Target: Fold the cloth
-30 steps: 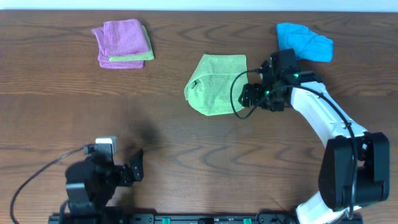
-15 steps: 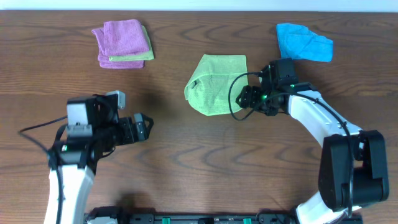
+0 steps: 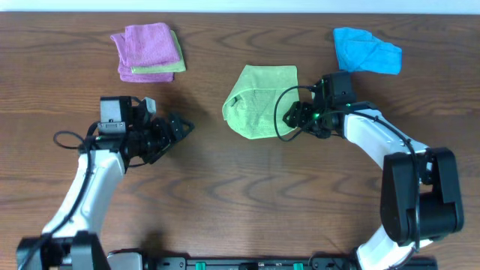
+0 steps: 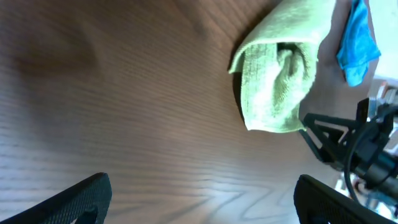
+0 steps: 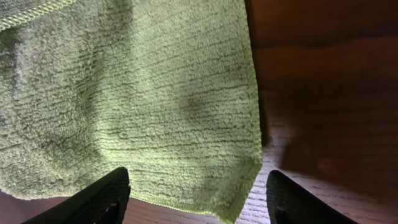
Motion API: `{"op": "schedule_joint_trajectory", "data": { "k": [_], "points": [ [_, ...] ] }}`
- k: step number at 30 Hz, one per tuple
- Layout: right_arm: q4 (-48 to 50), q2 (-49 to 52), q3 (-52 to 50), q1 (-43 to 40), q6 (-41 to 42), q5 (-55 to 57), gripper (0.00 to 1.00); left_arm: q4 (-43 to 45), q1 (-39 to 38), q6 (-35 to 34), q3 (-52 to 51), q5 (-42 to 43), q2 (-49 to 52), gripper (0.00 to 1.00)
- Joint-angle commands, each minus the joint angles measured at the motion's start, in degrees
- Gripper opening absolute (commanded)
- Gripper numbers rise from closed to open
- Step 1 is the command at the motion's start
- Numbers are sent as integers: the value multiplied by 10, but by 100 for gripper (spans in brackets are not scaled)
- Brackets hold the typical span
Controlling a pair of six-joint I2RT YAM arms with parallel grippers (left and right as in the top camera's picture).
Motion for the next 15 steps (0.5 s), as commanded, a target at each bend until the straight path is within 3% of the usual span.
{"op": "schedule_joint_trajectory", "data": {
  "k": [1, 11, 15],
  "points": [
    [2, 8, -3, 2, 10, -6, 70, 16, -2, -28, 8, 19, 24, 95],
    [18, 28, -3, 5, 26, -11, 65, 39, -3, -38, 8, 29, 34, 95],
    [30, 38, -3, 9, 36, -23, 56, 38, -3, -38, 8, 29, 34, 95]
  ]
}}
